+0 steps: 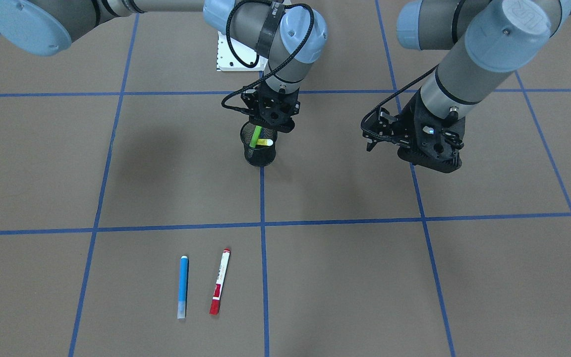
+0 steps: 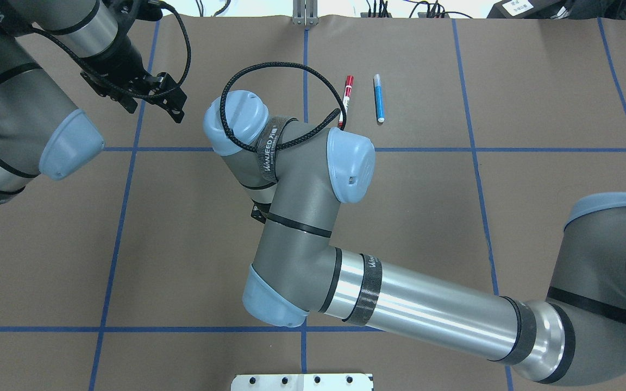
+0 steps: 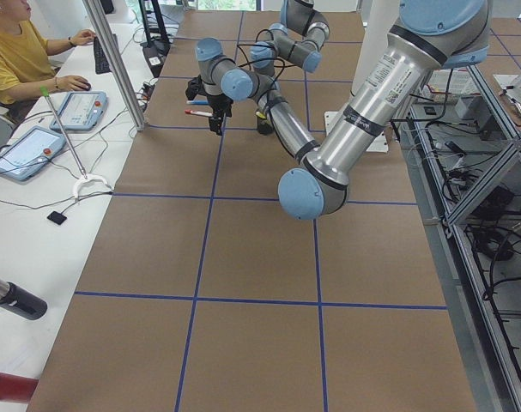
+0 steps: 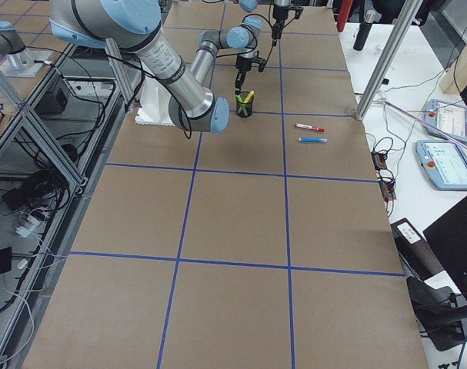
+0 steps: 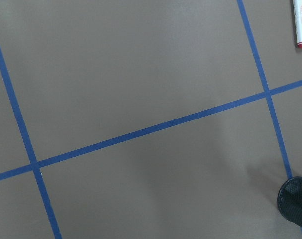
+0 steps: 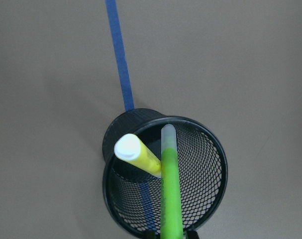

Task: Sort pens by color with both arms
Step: 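Lift the green highlighter out of the cup with the right gripper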

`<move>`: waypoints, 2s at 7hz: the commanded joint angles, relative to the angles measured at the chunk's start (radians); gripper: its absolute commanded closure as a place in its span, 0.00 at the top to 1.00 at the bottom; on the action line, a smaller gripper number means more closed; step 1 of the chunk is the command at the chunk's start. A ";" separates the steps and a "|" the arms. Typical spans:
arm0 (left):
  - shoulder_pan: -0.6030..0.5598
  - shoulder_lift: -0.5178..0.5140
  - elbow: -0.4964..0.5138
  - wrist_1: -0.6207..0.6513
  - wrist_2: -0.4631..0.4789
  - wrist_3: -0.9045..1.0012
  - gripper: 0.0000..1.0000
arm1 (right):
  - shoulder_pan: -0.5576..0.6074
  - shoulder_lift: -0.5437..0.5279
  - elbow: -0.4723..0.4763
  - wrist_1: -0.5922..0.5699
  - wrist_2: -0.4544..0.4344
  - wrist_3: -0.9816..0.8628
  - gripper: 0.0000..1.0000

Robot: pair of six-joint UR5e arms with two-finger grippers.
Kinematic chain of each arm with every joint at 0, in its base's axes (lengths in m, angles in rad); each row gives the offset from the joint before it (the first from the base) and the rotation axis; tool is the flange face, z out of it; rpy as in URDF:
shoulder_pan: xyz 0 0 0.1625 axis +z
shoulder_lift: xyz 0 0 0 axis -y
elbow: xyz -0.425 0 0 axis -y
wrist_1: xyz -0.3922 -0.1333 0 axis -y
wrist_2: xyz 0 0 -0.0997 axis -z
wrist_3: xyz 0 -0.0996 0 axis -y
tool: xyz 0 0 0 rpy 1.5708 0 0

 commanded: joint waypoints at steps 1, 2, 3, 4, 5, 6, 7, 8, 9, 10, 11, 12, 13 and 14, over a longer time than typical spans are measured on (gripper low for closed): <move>0.000 0.000 0.000 0.000 0.000 0.000 0.99 | 0.000 -0.007 0.020 -0.002 -0.002 0.000 0.00; 0.000 0.000 0.000 0.000 0.000 -0.002 0.99 | 0.000 -0.013 0.050 -0.008 -0.002 -0.002 0.00; 0.002 0.000 0.000 0.000 0.000 -0.003 0.99 | 0.004 -0.019 0.084 -0.011 -0.003 -0.003 0.00; 0.002 0.000 0.000 0.000 0.000 -0.005 0.99 | 0.021 -0.021 0.129 -0.044 -0.011 -0.006 0.00; 0.002 0.000 0.000 0.000 0.000 -0.005 0.99 | 0.046 -0.019 0.200 -0.096 -0.017 -0.017 0.00; 0.002 -0.002 0.000 -0.002 0.000 -0.008 0.99 | 0.075 -0.016 0.274 -0.144 -0.022 -0.031 0.00; 0.002 -0.002 -0.002 -0.002 0.000 -0.009 0.99 | 0.092 -0.007 0.316 -0.146 -0.072 -0.031 0.00; 0.002 -0.002 -0.002 -0.002 -0.002 -0.009 0.99 | 0.095 0.014 0.328 -0.144 -0.165 -0.035 0.00; 0.002 -0.002 -0.002 -0.002 -0.002 -0.009 0.99 | 0.100 0.026 0.327 -0.137 -0.222 -0.072 0.00; 0.002 -0.002 -0.005 -0.002 -0.002 -0.009 0.99 | 0.106 0.021 0.321 -0.074 -0.294 -0.080 0.00; 0.002 -0.002 -0.006 0.000 -0.002 -0.009 0.99 | 0.113 -0.013 0.281 0.063 -0.345 -0.080 0.00; 0.002 -0.002 -0.006 -0.002 -0.002 -0.009 0.99 | 0.116 -0.018 0.187 0.180 -0.394 -0.097 0.00; 0.002 -0.002 -0.006 0.000 -0.002 -0.009 0.99 | 0.127 -0.018 0.076 0.333 -0.454 -0.112 0.00; 0.002 -0.002 -0.008 0.000 -0.002 -0.009 0.99 | 0.139 -0.018 -0.022 0.442 -0.479 -0.115 0.00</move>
